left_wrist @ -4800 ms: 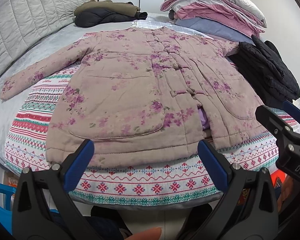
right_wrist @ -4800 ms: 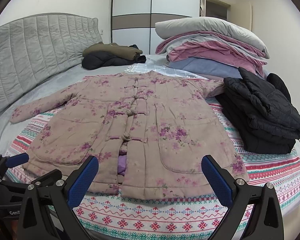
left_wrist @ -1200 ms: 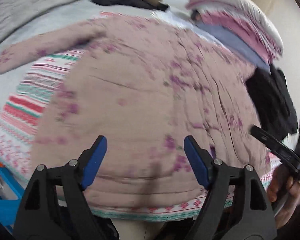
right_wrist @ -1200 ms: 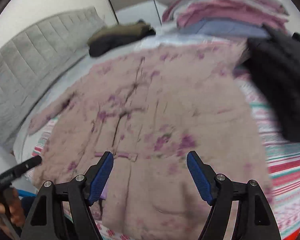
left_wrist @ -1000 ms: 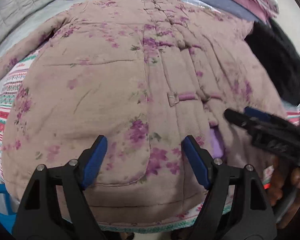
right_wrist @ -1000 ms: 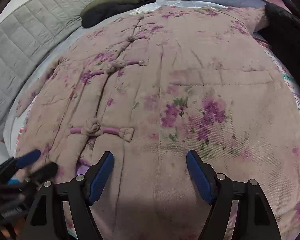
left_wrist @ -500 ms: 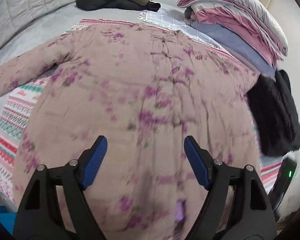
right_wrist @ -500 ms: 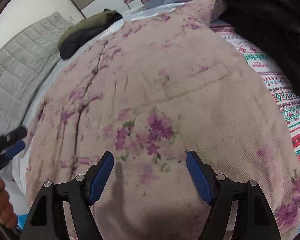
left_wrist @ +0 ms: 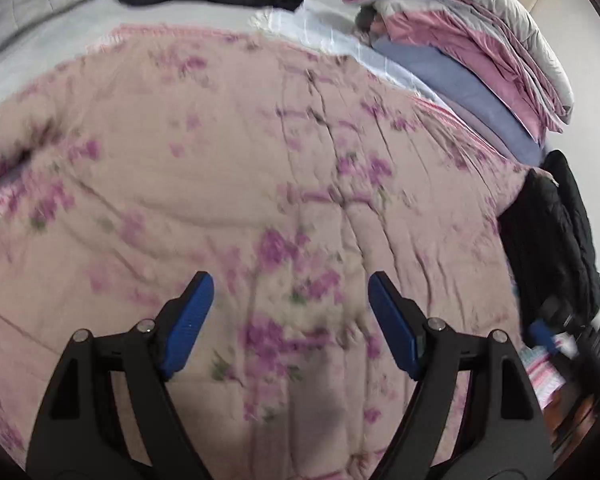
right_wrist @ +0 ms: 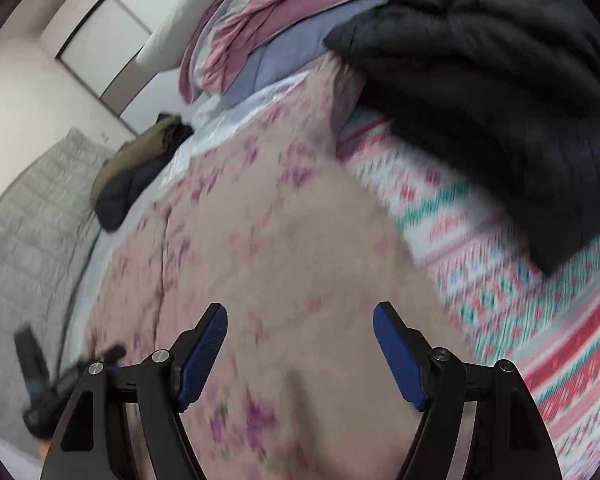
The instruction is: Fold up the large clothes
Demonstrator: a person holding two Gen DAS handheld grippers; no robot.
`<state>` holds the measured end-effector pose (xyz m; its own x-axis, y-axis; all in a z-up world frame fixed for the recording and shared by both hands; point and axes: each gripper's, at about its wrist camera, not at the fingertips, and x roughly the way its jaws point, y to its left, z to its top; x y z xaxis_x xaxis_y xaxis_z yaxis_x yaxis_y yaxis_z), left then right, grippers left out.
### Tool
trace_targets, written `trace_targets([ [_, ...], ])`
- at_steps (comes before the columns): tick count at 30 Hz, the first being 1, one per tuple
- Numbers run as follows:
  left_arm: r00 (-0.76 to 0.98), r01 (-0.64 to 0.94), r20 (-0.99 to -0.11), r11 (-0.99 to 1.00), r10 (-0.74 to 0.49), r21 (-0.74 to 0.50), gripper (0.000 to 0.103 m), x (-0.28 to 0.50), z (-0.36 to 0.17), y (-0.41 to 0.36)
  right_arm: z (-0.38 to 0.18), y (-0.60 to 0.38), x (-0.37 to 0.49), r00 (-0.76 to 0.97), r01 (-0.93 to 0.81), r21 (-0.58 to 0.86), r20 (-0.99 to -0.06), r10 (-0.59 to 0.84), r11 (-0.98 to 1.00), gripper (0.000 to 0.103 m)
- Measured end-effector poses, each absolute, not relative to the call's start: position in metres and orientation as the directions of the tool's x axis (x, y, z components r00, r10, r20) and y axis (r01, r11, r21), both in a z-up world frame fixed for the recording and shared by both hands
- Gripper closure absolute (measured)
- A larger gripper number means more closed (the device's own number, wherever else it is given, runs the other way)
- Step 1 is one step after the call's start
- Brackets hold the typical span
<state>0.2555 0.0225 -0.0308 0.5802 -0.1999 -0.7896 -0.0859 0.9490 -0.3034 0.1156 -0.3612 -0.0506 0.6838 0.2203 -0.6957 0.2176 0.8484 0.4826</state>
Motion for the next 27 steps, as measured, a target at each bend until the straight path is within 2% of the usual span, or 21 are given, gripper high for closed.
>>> trace_targets([
  [3,0.555,-0.128,-0.819,0.957,-0.148,-0.260,0.023,0.262,-0.042,0.031,-0.021,-0.384,0.167,0.729,0.257,0.513,-0.659,0.184,0.819,0.026],
  [7,0.515,-0.196,-0.832,0.917,-0.204,-0.346,0.023,0.275,-0.055,0.057,0.004,-0.407,0.257,0.732,0.337,0.503,-0.672,0.114,0.796,0.026],
  [11,0.522,-0.234,-0.814,0.875,-0.255,-0.425,0.023,0.276,-0.056,0.073,-0.006,-0.426,0.334,0.628,0.469,0.377,-0.778,-0.001,0.799,0.026],
  [14,0.522,-0.253,-0.807,0.854,-0.276,-0.455,0.023,0.276,-0.058,0.081,-0.030,-0.442,0.358,0.584,0.551,0.397,-0.812,0.001,0.734,0.027],
  [15,0.522,-0.255,-0.806,0.851,-0.279,-0.459,0.023,0.276,-0.058,0.082,-0.034,-0.443,0.363,0.591,0.558,0.417,-0.806,0.008,0.718,0.032],
  [17,0.523,-0.259,-0.804,0.846,-0.282,-0.466,0.023,0.276,-0.057,0.084,-0.033,-0.437,0.370,0.632,0.517,0.434,-0.775,0.013,0.738,0.078],
  [18,0.522,-0.260,-0.805,0.846,-0.282,-0.465,0.023,0.275,-0.056,0.086,-0.030,-0.435,0.371,0.636,0.517,0.419,-0.771,-0.009,0.746,0.084],
  [20,0.527,-0.260,-0.801,0.845,-0.282,-0.468,0.023,0.277,-0.053,0.090,-0.025,-0.432,0.368,0.673,0.514,0.429,-0.739,-0.039,0.743,0.090],
  [22,0.557,-0.270,-0.791,0.845,-0.253,-0.461,0.023,0.274,-0.045,0.098,-0.017,-0.427,0.358,0.716,0.505,0.449,-0.694,-0.068,0.738,0.091],
  [27,0.622,-0.298,-0.767,0.858,-0.158,-0.419,0.023,0.269,-0.028,0.118,0.024,-0.367,0.345,0.815,0.410,0.262,-0.536,-0.221,0.874,0.092],
])
